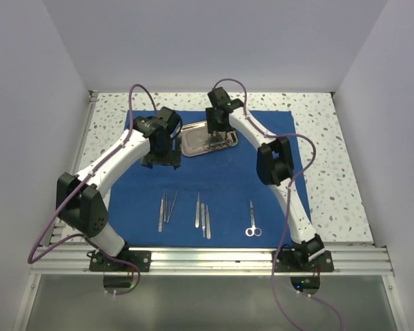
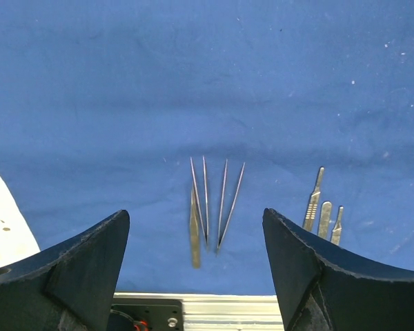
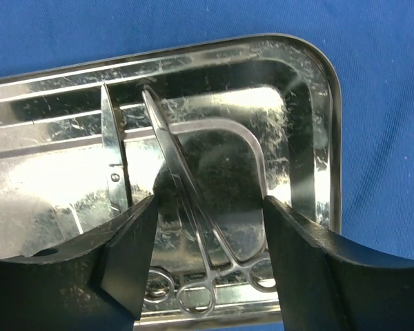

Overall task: Open and lay out the surgical kit
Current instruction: Pick up the medical item from the container.

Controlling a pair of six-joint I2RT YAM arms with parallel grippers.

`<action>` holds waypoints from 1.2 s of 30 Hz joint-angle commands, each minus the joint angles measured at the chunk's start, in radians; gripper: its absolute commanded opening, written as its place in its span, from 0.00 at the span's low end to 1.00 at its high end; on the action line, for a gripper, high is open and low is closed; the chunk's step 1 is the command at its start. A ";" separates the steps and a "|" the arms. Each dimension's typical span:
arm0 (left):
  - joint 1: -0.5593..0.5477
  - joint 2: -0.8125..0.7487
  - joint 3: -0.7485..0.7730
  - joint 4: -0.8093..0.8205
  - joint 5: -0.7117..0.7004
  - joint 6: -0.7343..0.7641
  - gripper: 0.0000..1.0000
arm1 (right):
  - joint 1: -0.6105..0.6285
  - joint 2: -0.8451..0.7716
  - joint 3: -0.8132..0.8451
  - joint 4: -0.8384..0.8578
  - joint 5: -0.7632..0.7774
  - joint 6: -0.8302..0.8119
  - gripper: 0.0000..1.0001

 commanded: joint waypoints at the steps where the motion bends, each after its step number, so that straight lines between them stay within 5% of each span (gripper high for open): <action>1: 0.016 0.008 0.048 -0.027 -0.012 0.041 0.82 | 0.009 0.003 -0.149 -0.064 0.020 -0.002 0.65; 8: 0.036 0.003 0.044 -0.014 -0.002 0.043 0.81 | 0.026 -0.170 -0.526 -0.018 0.049 0.004 0.41; 16: 0.046 -0.010 0.019 0.019 0.033 0.037 0.81 | 0.026 -0.173 -0.588 -0.053 0.020 -0.005 0.17; 23: 0.048 -0.024 -0.004 0.034 0.042 0.035 0.80 | 0.024 -0.082 -0.423 -0.094 -0.040 0.016 0.01; 36: 0.048 -0.064 -0.036 0.045 0.033 0.033 0.80 | 0.026 -0.167 -0.025 -0.156 -0.166 0.057 0.00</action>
